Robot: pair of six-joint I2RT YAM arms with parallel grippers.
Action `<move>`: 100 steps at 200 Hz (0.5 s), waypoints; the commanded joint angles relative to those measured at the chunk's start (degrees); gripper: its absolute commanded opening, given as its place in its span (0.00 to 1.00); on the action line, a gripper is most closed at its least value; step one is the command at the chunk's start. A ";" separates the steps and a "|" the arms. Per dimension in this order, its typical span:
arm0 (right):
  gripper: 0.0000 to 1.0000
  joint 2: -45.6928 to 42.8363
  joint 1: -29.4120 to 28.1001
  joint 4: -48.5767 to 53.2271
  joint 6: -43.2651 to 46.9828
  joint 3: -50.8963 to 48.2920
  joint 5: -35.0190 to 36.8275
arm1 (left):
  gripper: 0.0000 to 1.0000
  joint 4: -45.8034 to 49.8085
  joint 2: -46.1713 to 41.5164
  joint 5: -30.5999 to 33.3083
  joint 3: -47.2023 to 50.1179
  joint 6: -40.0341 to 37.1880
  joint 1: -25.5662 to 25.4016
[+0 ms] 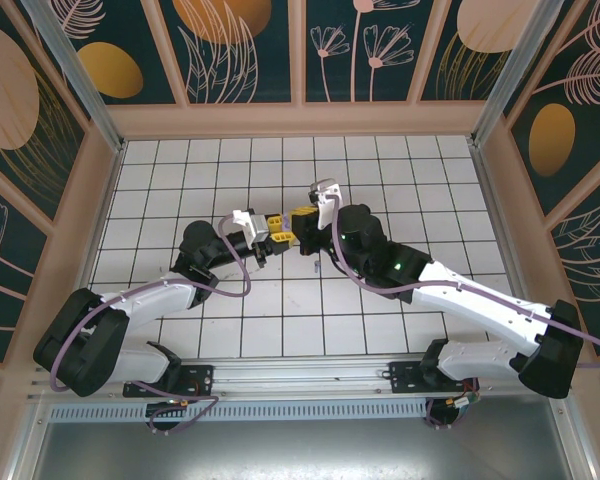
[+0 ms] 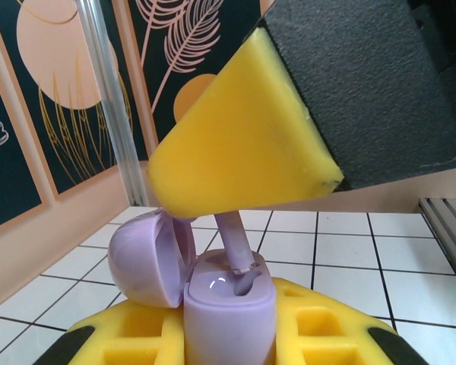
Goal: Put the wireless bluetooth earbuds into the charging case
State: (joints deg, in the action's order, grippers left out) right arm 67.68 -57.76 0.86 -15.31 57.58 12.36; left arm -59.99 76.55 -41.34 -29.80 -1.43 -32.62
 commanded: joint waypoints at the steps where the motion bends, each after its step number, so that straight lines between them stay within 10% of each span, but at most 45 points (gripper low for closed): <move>1: 0.09 1.15 -0.34 4.12 2.01 -0.79 1.35 | 0.00 -3.05 -1.58 -1.38 -2.28 -0.22 -0.25; 100: 0.09 7.73 -4.62 6.48 6.95 3.99 0.20 | 0.00 -2.55 -1.43 -1.38 -2.71 0.13 -0.25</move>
State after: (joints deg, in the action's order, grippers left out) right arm 71.46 -59.81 1.96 -10.33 60.03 13.54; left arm -56.75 76.55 -41.10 -29.80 -1.23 -32.40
